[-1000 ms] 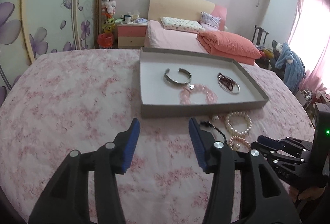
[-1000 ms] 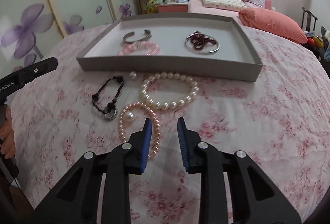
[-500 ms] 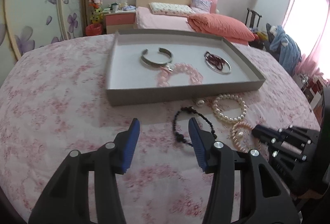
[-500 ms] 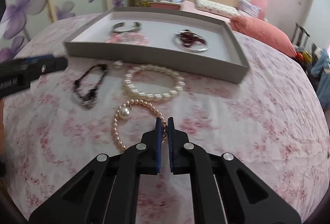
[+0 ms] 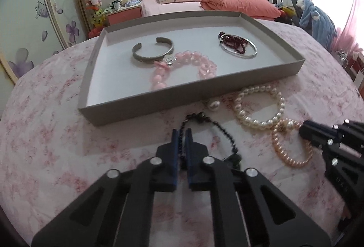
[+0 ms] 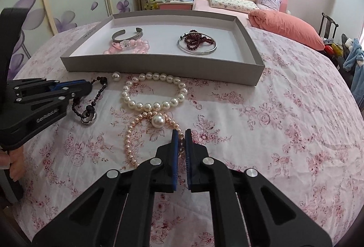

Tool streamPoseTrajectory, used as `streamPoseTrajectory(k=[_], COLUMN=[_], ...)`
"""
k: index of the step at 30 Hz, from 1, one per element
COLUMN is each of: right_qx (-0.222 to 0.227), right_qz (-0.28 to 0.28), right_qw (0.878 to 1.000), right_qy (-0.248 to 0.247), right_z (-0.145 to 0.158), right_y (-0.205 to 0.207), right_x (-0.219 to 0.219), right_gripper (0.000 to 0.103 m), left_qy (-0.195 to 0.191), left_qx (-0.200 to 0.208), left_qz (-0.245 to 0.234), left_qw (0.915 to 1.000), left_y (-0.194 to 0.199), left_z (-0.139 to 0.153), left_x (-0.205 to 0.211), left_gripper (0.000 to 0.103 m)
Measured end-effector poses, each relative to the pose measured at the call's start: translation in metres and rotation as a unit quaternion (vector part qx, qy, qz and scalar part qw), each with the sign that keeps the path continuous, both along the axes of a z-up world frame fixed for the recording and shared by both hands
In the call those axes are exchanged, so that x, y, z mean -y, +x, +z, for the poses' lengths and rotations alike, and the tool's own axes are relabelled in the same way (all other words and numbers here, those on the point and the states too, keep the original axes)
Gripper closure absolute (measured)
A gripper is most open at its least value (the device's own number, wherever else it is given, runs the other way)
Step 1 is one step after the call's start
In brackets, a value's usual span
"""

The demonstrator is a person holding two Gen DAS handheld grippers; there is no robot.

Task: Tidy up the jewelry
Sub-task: 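Close the left gripper on the black bead bracelet while the right holds the pearl necklace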

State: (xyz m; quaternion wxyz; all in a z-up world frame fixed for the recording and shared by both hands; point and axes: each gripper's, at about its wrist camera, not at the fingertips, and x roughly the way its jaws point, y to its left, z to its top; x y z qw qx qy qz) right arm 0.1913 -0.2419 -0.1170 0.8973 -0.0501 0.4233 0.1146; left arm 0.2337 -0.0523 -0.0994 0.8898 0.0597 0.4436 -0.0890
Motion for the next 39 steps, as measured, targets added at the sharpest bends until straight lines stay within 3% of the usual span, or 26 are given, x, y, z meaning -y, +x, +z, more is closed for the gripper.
streamPoseTrajectory(k=[9, 17, 23, 39], right_qx=[-0.001, -0.001, -0.002, -0.003], right_qz=[0.0, 0.0, 0.0, 0.0], right_qw=[1.0, 1.0, 1.0, 1.0], right_qy=[0.004, 0.004, 0.005, 0.01], right_z=[0.001, 0.001, 0.001, 0.0], right_y=[-0.001, -0.001, -0.001, 0.0], right_x=[0.002, 0.003, 0.003, 0.003], right_gripper=[0.096, 0.096, 0.096, 0.096], left_qy=[0.008, 0.004, -0.008, 0.001], left_qx=[0.01, 0.013, 0.011, 0.013], left_qz=[0.015, 0.014, 0.012, 0.007], left_qw=[0.9998, 0.9998, 0.9998, 0.9999], left_y=[-0.021, -0.024, -0.025, -0.024], left_z=[0.0, 0.0, 0.0, -0.001], left_x=[-0.04, -0.04, -0.038, -0.029], left_gripper=[0.097, 0.096, 0.086, 0.086])
